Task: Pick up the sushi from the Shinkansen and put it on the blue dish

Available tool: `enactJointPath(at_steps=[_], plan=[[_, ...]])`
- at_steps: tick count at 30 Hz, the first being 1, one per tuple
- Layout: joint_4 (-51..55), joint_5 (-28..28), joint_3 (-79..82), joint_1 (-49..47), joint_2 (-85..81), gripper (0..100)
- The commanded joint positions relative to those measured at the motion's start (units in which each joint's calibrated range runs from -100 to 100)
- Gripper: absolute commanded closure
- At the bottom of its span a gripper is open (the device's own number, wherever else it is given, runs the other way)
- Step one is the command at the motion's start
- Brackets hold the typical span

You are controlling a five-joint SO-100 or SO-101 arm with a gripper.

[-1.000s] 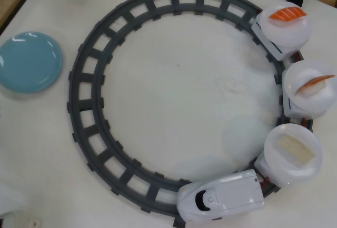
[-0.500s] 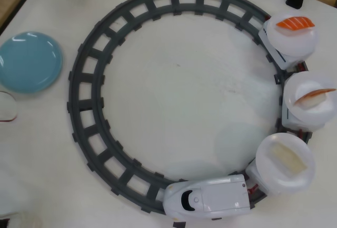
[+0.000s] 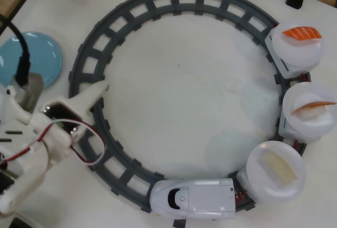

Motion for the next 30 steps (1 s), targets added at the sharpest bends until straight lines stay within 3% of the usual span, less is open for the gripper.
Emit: enactJointPath(at_steps=[1,8,13,30], plan=[[3.27,1.38,-9.53,8.52,-0.1,76],[3.86,1.43,-17.64,22.34,2.3,76],[4.46,0.91,-27.47,27.01,16.15,76],[23.65,-3.64,-81.66,32.82,64.6,76]])
